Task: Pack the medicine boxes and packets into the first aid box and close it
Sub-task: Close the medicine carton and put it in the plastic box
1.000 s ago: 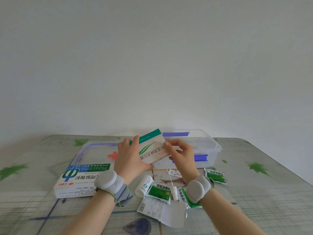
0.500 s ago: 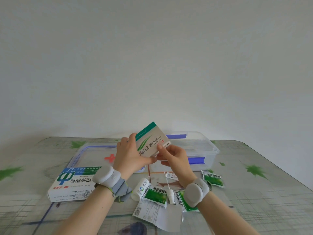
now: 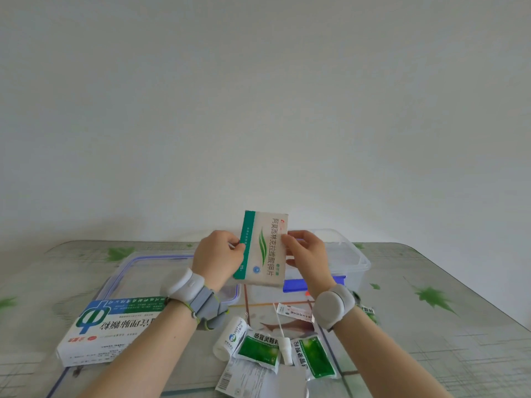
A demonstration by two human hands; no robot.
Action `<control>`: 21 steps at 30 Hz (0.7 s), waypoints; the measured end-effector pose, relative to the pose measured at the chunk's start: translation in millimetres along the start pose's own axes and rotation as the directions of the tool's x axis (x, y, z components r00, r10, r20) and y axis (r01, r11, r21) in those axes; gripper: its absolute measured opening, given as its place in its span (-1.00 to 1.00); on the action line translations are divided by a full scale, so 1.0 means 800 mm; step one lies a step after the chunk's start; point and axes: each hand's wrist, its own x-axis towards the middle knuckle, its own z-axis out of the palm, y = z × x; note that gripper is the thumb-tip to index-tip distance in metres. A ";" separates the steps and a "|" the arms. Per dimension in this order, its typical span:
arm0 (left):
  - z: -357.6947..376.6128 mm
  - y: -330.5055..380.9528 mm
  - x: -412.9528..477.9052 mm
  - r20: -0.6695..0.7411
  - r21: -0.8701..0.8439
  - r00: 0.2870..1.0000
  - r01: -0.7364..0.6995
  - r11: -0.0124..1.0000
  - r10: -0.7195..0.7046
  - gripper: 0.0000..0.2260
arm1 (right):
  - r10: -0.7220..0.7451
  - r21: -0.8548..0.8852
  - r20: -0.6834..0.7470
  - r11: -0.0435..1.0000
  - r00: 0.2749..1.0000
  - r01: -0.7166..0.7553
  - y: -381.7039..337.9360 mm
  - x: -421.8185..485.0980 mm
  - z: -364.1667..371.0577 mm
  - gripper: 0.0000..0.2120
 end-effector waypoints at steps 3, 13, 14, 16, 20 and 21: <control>0.004 0.011 0.022 -0.002 -0.029 1.000 -0.016 0.999 0.016 -0.84 | -0.018 0.011 0.062 1.000 0.998 0.017 -0.017 0.023 -0.005 -0.79; 0.022 0.007 0.091 0.127 -0.224 0.990 0.094 0.970 -0.067 -0.88 | -0.031 -0.063 0.079 0.997 0.996 0.036 -0.030 0.096 -0.010 -0.82; 0.026 0.003 0.097 0.155 -0.239 0.983 0.132 0.962 -0.096 -0.87 | -0.020 -0.080 0.066 0.996 0.998 0.026 -0.026 0.103 -0.011 -0.82; 0.039 -0.009 0.106 0.174 -0.170 0.977 0.150 0.974 -0.120 -0.80 | 0.019 -0.124 0.009 0.992 1.000 -0.018 -0.016 0.119 -0.016 -0.82; 0.068 -0.042 0.117 0.218 0.115 0.967 0.111 0.987 -0.134 -0.71 | 0.146 -0.299 -0.065 0.941 0.987 -0.159 0.012 0.144 -0.019 -0.85; 0.077 -0.048 0.118 0.251 0.152 0.957 0.110 0.982 -0.146 -0.69 | 0.183 -0.357 -0.057 0.914 0.981 -0.191 0.020 0.148 -0.016 -0.86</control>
